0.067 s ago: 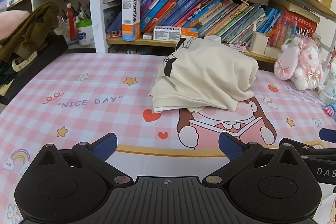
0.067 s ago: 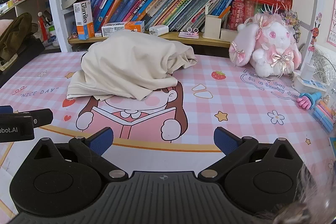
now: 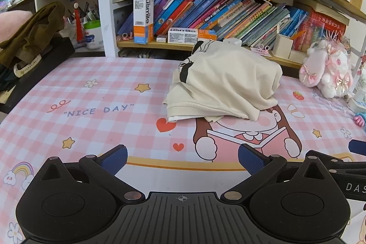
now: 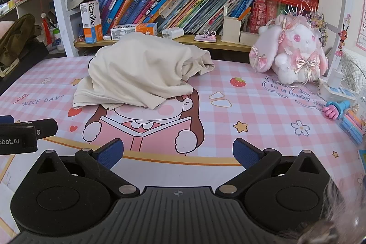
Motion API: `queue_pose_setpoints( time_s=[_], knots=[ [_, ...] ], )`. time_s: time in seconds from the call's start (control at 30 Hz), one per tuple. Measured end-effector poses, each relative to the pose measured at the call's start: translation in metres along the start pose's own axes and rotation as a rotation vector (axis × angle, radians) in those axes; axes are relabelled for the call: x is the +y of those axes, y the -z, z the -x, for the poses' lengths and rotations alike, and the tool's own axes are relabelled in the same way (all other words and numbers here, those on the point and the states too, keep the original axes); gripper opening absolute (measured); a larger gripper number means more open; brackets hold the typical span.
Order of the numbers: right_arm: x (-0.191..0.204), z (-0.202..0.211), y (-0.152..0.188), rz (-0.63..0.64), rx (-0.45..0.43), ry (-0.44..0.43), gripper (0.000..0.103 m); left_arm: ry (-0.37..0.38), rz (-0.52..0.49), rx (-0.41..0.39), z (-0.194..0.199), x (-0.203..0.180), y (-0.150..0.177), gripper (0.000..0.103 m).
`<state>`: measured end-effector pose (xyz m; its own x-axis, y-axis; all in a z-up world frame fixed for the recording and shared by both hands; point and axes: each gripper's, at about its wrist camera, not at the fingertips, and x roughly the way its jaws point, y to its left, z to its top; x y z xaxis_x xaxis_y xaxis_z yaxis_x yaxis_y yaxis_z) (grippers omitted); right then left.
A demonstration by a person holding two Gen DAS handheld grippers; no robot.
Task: Fold clothes
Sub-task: 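Move both grippers toward the crumpled cream T-shirt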
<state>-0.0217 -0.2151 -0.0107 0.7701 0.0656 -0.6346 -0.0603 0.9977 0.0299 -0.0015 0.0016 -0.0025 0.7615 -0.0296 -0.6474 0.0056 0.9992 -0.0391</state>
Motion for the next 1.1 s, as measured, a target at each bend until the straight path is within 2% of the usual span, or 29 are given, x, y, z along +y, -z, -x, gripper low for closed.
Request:
queue_pose_setpoints(
  time_s=[0.23, 1.1],
  knots=[
    [-0.001, 0.0032, 0.0016, -0.001, -0.004, 0.003, 0.103, 0.011, 0.001, -0.001, -0.0013, 0.0038, 0.0068, 0.103],
    [-0.0029, 0.0053, 0.0023, -0.011, 0.007, -0.006, 0.103, -0.019, 0.004, 0.044, 0.0005, -0.0039, 0.0071, 0.103]
  ],
)
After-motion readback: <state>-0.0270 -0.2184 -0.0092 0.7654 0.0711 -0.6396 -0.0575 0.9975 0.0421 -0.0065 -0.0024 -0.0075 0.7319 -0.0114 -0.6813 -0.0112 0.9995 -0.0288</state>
